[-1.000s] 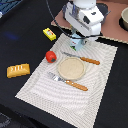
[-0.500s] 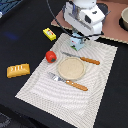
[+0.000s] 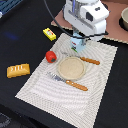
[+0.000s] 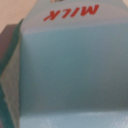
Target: Interact with the objects in diverse but meaningful ways.
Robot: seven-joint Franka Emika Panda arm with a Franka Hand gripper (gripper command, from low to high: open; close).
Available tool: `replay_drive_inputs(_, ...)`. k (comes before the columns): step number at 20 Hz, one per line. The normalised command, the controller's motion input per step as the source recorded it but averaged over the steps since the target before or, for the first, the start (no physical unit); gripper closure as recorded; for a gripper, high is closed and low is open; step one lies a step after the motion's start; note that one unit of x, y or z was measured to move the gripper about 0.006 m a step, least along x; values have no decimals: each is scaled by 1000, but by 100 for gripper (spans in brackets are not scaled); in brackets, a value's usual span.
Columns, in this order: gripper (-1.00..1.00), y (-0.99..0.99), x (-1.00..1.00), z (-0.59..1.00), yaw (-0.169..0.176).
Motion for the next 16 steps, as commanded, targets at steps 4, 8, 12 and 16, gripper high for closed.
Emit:
replay_drive_inputs(4, 100, -896, 0, 445, 0)
replay_drive_inputs(8, 100, -897, -36, 284, 0)
replay_drive_inputs(12, 100, -884, -46, 169, -4)
replay_drive_inputs(16, 100, -894, -64, 39, -9)
